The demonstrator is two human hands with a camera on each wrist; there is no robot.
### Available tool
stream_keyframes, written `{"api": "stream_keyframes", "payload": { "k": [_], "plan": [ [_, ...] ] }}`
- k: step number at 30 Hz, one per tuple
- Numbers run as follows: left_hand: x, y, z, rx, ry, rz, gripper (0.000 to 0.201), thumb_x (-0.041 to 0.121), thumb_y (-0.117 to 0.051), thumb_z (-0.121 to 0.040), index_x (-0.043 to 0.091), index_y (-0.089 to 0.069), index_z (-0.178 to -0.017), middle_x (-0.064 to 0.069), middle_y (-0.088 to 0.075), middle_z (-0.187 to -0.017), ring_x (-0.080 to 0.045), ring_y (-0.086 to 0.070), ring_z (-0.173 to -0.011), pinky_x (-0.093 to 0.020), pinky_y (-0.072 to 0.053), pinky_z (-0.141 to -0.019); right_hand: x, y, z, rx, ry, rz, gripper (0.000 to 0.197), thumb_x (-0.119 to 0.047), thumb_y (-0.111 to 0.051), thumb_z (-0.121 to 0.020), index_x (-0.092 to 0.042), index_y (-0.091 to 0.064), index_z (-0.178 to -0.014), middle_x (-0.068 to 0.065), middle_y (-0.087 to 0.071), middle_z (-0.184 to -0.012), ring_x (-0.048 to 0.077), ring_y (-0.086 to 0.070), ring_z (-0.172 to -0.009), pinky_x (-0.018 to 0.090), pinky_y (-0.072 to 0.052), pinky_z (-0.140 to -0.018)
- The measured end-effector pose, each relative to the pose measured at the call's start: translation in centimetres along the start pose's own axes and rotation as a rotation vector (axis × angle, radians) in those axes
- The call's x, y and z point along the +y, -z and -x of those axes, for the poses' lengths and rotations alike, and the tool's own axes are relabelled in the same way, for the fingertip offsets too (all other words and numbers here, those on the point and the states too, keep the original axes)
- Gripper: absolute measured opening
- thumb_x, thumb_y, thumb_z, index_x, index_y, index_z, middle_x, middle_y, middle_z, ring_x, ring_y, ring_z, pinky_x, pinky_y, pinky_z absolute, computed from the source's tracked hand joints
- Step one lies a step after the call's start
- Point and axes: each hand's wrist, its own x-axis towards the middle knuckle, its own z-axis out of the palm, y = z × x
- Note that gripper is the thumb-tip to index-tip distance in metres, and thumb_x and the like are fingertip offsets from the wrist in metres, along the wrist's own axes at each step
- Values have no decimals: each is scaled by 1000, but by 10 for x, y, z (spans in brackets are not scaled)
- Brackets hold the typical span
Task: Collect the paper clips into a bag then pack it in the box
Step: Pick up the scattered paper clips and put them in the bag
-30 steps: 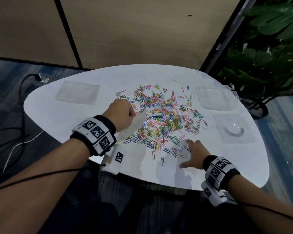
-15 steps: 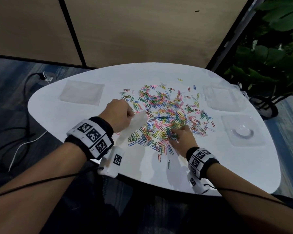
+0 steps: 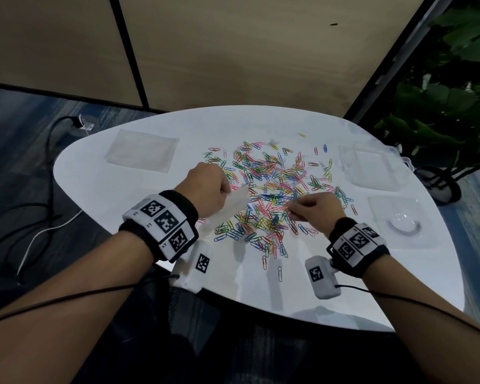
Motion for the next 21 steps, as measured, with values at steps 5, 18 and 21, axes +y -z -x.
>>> {"api": "stream_keyframes", "payload": {
  "k": [5,18,21],
  "plan": [
    [10,-6,1,-17,5,24,21,10,-61,-91,9,-78,-104,-9,-76,-103,-24,-69,-99,-31,-55,-91,-50,-9,23,-226,9,-680,18,-6,-71,-86,6,-72,-99,19,-74,-95,20,-73,-83,23,-58,-78],
    [19,-21,1,39,-21,197,16,3,-63,-90,5,-79,-93,-11,-74,-75,-16,-67,-60,-28,-59,-74,-65,-59,31,-161,13,-440,18,5,-71,-80,-11,-76,-76,19,-74,-83,38,-72,-85,46,-59,-86],
    [16,-25,0,32,-27,239,14,3,-65,-89,4,-78,-94,-9,-72,-77,-11,-64,-55,-25,-58,-68,-64,-63,30,-189,21,-375,19,0,-72,-76,-14,-74,-62,10,-71,-68,31,-69,-73,55,-57,-85]
  ]
}}
